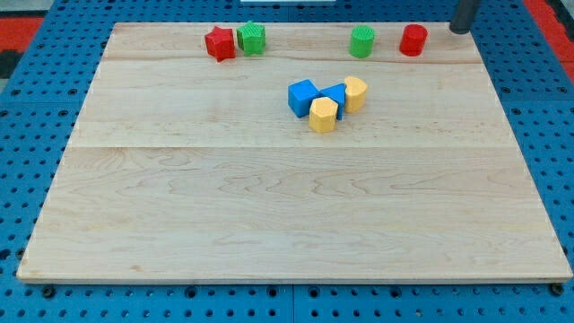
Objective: Place the green circle to the top left of the blue cube
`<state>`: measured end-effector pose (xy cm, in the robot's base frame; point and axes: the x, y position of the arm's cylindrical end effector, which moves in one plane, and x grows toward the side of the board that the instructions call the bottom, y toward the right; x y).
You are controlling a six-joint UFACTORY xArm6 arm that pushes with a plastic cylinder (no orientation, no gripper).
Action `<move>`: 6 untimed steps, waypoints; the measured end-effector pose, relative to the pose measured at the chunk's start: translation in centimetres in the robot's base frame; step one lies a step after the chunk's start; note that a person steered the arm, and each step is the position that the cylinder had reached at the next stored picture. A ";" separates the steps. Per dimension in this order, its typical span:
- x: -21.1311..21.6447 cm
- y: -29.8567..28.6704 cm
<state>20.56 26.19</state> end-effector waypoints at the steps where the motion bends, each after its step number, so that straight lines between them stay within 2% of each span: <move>1: -1.0 -3.2; 3: -1.4 -9.9; 4: -0.2 -13.0; 5: 2.3 -16.7; 6: 5.7 -16.7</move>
<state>26.24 9.46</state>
